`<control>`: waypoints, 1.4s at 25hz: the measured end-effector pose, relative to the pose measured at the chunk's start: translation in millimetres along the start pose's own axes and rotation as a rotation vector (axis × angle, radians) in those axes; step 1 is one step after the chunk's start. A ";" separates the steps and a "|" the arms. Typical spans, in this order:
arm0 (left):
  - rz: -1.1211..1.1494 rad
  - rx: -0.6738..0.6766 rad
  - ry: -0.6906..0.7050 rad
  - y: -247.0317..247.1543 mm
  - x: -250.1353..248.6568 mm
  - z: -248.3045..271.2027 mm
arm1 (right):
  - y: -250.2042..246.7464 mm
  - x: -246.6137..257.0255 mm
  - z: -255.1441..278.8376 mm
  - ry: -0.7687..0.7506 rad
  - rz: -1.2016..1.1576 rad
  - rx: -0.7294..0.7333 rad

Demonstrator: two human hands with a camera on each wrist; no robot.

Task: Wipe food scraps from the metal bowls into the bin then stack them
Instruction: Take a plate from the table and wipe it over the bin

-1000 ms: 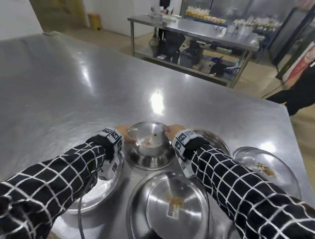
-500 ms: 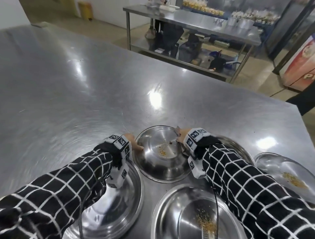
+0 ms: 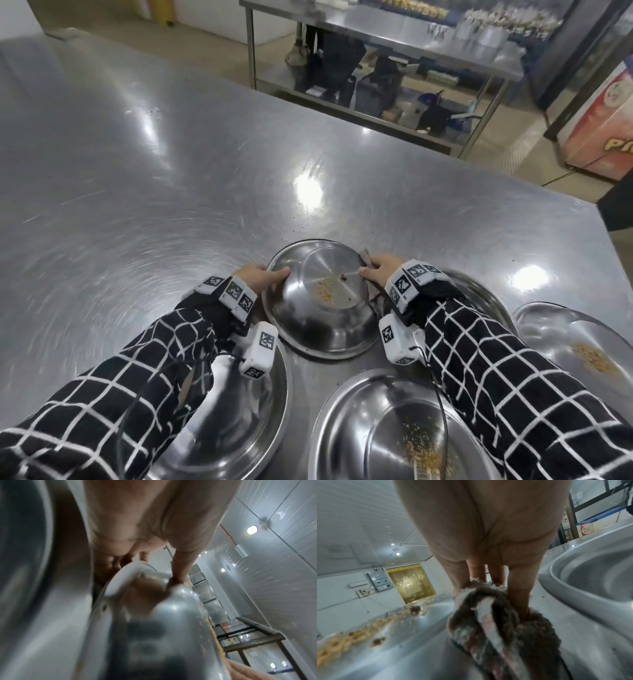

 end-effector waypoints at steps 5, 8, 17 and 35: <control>0.441 -0.097 0.073 9.0 4.0 -17.4 | 4.1 -1.4 1.7 0.019 -0.206 -0.079; 0.514 -0.203 0.124 -2.2 -2.5 -8.3 | 7.7 0.7 2.3 0.085 -0.266 -0.078; 0.588 -0.273 0.144 -30.0 -9.5 8.8 | 11.0 10.6 0.3 0.173 -0.842 -0.232; 0.331 -0.048 0.499 107.8 -154.1 189.8 | -101.3 -131.2 262.4 0.248 -0.660 -0.630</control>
Point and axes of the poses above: each hand's wrist, its own z-axis away from the middle knuckle, its own y-axis out of the palm, x = y × z, the point moved 4 cm from there along -z, towards the middle knuckle, and after that the axes turned 10 degrees about -z, right-handed, at the moved point
